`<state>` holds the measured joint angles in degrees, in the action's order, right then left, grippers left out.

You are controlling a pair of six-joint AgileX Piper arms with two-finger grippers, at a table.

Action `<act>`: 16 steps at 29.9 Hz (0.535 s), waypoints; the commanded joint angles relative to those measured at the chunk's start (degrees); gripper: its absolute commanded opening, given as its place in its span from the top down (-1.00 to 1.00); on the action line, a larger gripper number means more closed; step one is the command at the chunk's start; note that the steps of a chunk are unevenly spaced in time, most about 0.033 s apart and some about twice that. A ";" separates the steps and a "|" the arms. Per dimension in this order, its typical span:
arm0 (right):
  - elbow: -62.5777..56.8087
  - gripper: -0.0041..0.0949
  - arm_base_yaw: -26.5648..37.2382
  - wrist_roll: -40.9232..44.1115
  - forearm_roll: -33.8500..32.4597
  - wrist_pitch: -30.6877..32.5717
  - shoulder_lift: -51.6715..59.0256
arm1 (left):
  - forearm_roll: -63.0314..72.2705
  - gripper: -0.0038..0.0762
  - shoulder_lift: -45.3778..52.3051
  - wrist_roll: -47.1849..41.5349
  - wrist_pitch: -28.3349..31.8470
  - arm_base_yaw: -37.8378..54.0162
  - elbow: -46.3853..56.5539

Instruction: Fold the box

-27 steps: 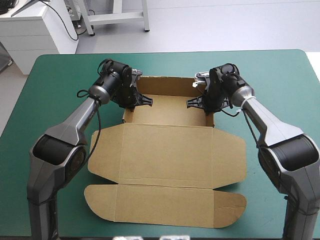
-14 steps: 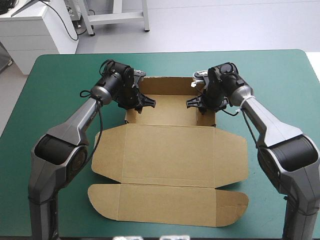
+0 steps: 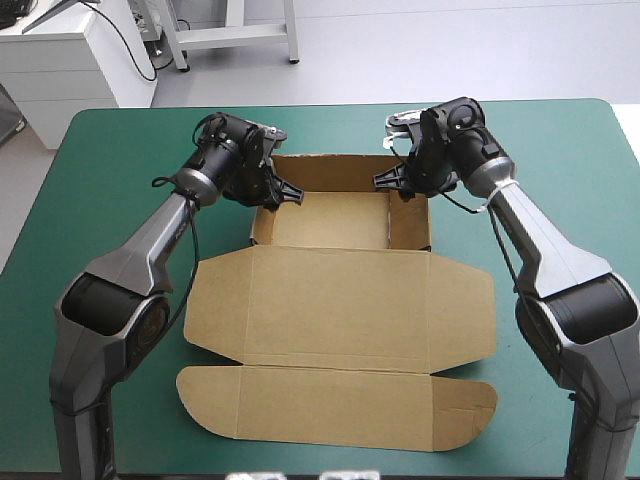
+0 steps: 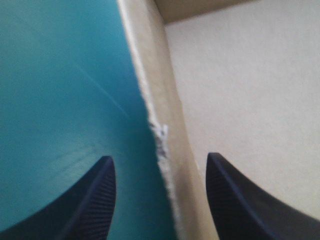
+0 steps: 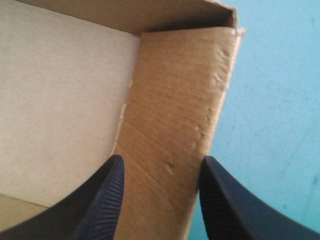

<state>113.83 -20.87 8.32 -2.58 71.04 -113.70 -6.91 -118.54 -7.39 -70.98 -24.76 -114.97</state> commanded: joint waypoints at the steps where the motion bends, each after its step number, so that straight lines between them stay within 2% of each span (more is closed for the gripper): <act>1: 4.16 0.02 -0.08 -3.13 1.70 0.26 5.16 | -4.92 -0.07 6.87 -0.09 -2.88 -0.25 -4.94; 10: 4.74 0.02 0.03 0.59 1.54 0.36 7.34 | -4.82 0.00 14.68 -0.09 -2.97 -0.25 -6.60; 13: 3.95 0.02 0.03 0.59 1.43 0.36 7.34 | -1.22 0.23 18.21 1.55 -2.97 -0.25 -5.80; 16: 2.16 0.02 0.03 0.73 0.43 0.36 7.34 | 0.41 0.67 22.26 5.18 -2.97 -0.25 -3.99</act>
<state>115.95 -20.92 8.74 -0.79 71.32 -109.92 -7.89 -102.92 -5.08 -71.54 -24.76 -118.67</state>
